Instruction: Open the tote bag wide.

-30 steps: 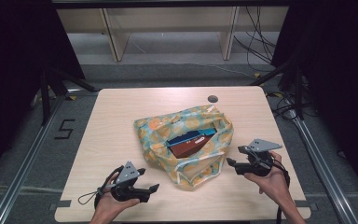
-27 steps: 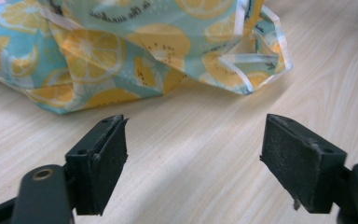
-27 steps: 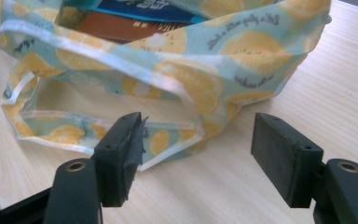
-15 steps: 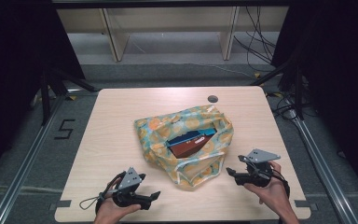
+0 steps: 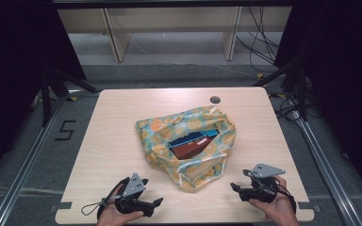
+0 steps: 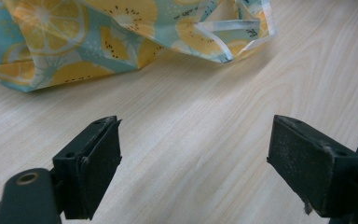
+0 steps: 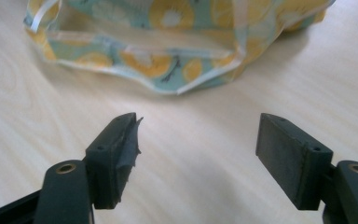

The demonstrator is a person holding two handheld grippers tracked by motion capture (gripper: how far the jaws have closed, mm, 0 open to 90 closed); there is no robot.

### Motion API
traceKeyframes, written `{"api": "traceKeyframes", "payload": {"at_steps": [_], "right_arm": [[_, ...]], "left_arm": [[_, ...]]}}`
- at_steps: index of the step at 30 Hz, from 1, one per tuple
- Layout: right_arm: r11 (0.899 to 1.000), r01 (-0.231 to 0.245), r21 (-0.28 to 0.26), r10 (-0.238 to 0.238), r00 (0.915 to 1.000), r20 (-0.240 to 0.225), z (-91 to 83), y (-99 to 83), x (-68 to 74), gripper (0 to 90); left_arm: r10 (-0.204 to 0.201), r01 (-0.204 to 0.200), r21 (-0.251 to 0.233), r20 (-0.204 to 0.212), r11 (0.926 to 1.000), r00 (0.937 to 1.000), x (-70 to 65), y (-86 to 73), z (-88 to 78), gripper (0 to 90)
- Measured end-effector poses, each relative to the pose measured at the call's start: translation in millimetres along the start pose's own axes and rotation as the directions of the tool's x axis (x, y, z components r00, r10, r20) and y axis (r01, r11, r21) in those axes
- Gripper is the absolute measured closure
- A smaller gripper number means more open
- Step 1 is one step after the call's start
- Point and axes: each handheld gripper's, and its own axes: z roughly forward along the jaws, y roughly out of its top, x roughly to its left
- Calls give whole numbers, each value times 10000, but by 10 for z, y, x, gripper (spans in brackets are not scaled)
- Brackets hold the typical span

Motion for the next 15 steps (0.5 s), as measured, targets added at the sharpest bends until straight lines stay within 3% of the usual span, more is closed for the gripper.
{"api": "traceKeyframes", "payload": {"at_steps": [1, 2, 3, 9, 12, 13, 15], "right_arm": [[9996, -246, 132, 246, 9997, 0, -10, -15, 32, 300], [9999, 138, 65, -139, 9999, 67, -12, -32, 18, 299], [9997, 165, 155, -165, 9999, 4, -20, -51, 30, 295], [9990, -5, 448, 7, 10000, -51, -19, -115, 54, 286], [9988, 121, 484, -114, 9998, -162, -5, -115, 49, 285], [9987, 243, 455, -234, 9995, -197, -2, -112, 39, 284], [9989, 38, 465, -34, 9999, -101, -16, -113, 41, 284]], "left_arm": [[-68, 68, 108, 8, 9999, 10000, -6, -2, -3, 162], [-47, 46, 170, 43, 9998, 10000, -1, -3, -1, 162], [136, -137, 139, 92, 9998, 9999, 10, -1, -1, 162], [270, -268, 238, -105, 9994, 9996, 20, 0, -2, 162], [193, -192, 119, -70, 9997, 9998, 14, -5, 9, 162], [-91, 92, 117, -61, 9999, 9999, 1, -12, 14, 162], [-105, 105, 102, -3, 9999, 9999, 2, -13, 15, 162]]}}
